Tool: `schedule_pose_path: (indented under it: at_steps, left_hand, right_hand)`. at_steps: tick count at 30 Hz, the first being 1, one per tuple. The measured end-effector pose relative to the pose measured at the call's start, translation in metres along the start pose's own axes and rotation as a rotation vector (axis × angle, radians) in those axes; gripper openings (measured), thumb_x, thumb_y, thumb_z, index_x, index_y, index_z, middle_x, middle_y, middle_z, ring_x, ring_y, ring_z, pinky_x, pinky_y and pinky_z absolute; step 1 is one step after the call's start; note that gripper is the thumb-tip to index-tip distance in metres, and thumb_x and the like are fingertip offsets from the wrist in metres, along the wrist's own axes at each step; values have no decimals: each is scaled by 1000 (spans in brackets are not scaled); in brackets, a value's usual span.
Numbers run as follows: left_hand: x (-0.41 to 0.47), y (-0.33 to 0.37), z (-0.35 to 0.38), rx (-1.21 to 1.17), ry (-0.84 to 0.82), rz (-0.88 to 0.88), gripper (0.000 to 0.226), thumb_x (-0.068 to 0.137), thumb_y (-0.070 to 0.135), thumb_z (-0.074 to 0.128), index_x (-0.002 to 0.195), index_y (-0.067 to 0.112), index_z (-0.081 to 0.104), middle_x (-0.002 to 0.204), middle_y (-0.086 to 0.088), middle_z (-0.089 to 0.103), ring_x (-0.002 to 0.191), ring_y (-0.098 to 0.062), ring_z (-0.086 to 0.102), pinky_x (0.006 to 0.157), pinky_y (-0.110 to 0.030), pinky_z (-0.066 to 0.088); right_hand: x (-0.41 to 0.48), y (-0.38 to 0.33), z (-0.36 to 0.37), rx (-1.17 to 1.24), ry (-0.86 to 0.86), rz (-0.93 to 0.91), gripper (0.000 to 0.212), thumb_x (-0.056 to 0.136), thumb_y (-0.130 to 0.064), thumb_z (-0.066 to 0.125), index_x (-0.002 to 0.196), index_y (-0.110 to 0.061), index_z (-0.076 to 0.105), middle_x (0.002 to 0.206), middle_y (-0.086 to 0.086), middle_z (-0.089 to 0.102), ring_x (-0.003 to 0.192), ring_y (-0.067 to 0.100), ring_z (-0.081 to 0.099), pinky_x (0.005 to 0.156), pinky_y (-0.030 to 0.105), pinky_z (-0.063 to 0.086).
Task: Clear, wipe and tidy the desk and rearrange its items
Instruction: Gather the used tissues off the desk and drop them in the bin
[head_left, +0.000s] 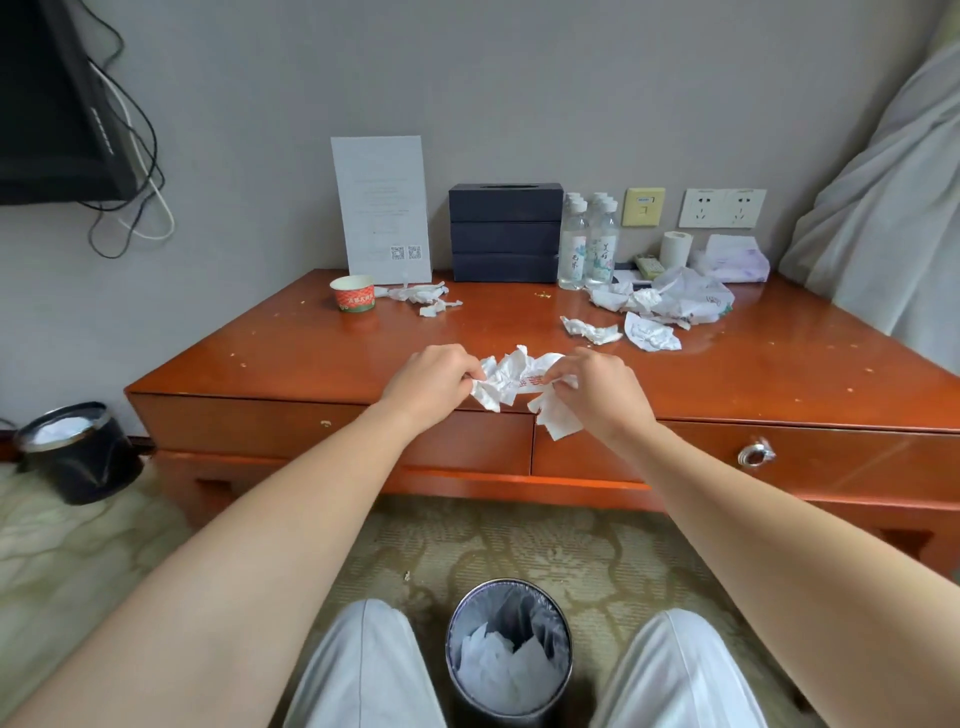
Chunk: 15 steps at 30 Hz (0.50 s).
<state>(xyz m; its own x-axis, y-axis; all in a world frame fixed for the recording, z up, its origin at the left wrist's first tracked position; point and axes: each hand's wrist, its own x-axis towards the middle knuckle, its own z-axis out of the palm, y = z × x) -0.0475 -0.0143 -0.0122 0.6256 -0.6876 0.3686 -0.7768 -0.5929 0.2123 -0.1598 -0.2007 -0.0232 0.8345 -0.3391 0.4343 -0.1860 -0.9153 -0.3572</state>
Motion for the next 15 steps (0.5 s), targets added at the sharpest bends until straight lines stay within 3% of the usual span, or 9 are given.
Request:
schedule_pose_path:
  at_steps: [7, 15]
  left_hand:
    - [-58, 27, 41, -79, -26, 48, 27, 97, 8, 55, 115, 15, 73, 121, 0, 66, 110, -20, 62, 95, -40, 51]
    - [-96, 31, 97, -131, -113, 23, 27, 98, 9, 52, 111, 17, 73, 114, 4, 64, 98, -23, 62, 80, -33, 45]
  right_hand:
    - [-74, 18, 13, 0, -26, 18, 30, 93, -12, 50, 100, -25, 77, 113, -3, 66, 99, 22, 62, 80, 38, 53]
    - [-122, 35, 53, 8, -111, 58, 33, 92, -10, 50, 96, -30, 76, 111, -5, 66, 94, 21, 60, 74, 34, 50]
